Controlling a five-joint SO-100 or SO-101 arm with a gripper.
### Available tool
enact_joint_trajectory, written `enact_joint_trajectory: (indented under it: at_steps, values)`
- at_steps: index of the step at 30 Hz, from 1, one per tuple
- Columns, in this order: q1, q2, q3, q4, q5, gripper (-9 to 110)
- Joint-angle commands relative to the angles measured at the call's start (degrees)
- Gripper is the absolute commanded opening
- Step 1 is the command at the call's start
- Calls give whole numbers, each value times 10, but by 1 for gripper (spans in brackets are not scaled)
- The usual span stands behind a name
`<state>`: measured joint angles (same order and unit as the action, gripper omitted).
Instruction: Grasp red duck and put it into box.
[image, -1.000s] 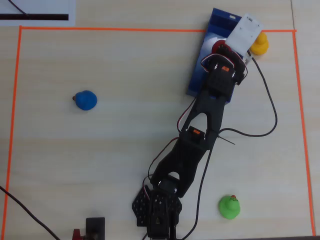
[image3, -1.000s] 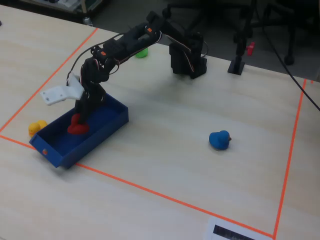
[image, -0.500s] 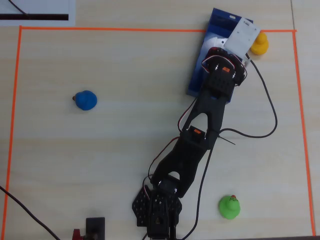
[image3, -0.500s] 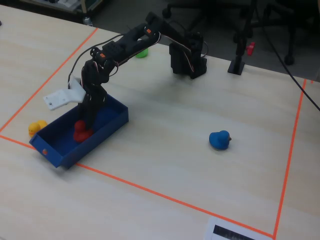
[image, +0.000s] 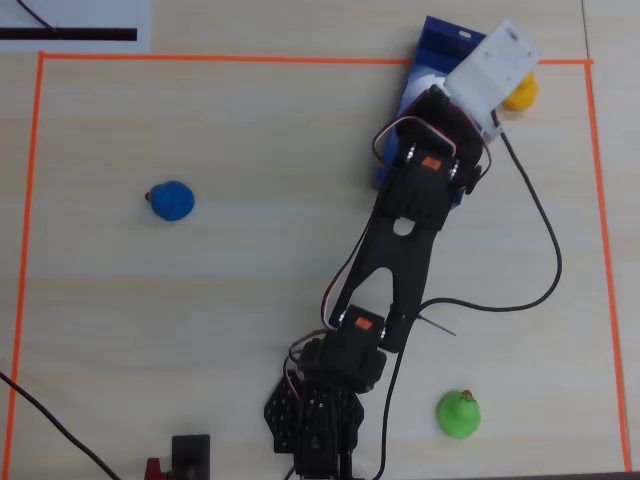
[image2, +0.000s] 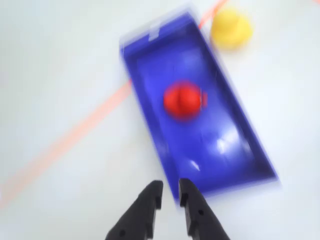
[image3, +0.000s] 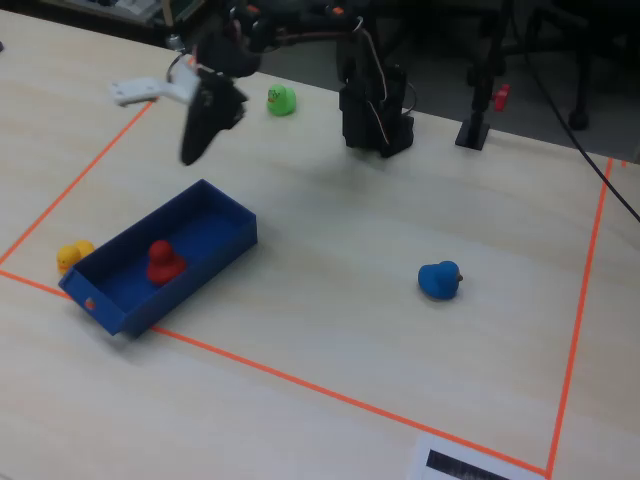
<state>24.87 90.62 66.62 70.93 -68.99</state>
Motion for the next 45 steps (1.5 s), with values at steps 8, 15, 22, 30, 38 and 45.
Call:
enact_joint_trajectory:
  at_steps: [8, 15, 22, 30, 38, 45]
  values:
    - [-118, 646, 738, 66, -284, 0]
    - [-134, 889, 977, 59, -314, 0]
    - [-186, 990, 1073, 65, -315, 0]
    - [-223, 991, 1107, 56, -298, 0]
    - [-241, 991, 1108, 59, -280, 0]
    - [-263, 991, 1108, 59, -278, 1]
